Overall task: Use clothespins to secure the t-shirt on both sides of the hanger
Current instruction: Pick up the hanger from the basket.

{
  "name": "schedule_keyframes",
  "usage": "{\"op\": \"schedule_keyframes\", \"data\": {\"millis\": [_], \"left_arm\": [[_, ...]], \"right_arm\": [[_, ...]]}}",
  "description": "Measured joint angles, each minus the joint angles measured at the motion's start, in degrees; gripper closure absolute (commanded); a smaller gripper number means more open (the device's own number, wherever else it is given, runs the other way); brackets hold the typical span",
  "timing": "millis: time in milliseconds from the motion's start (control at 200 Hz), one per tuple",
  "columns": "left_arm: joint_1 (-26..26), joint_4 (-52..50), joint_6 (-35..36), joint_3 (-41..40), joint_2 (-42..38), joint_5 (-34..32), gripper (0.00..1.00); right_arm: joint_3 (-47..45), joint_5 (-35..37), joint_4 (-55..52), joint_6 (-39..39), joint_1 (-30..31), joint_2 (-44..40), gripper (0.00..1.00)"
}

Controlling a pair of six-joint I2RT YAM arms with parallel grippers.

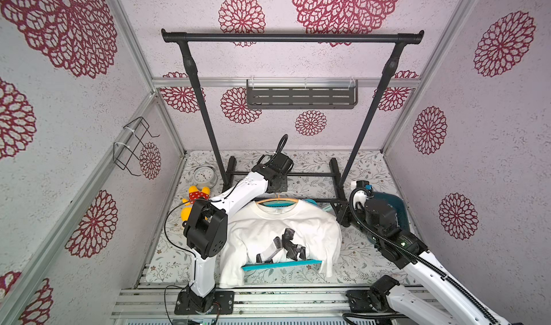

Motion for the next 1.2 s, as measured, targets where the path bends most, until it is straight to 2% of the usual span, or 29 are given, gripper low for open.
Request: {"op": "schedule_keyframes", "data": {"millis": [160, 415, 550, 816, 1016, 1201], "left_arm": [[0.0, 1.46, 0.7, -1.84, -2.91, 0.13, 1.0], [0.0, 4.26, 3.1, -4.66, -7.13, 1.77, 1.0], [0.04, 6.97, 5.29, -7.45, -11.1, 4.07, 1.0], [0.11, 15.72, 8.68, -15.87, -22.29, 12.44, 1.0], [0.11, 23.47, 10.56, -22.43, -30.25, 20.55, 1.0], [0.11, 28.55, 11.17, -25.49, -34.29, 26.4, 1.0]], "right_arm": [[0.0, -0.9, 1.55, -0.11, 0.0, 0.11, 1.0], [1.18, -1.79, 3.45, -3.52, -0.15, 2.1, 1.0], [4.48, -4.63, 5.05, -7.02, -1.73, 5.77, 1.0], [6.54, -17.42, 12.09, -14.08, -8.5, 8.74, 1.0], [3.52, -28.5, 15.58, -20.61, -13.44, 4.92, 1.0], [3.21, -34.4, 15.43, -24.87, -15.67, 1.9, 1.0]]}}
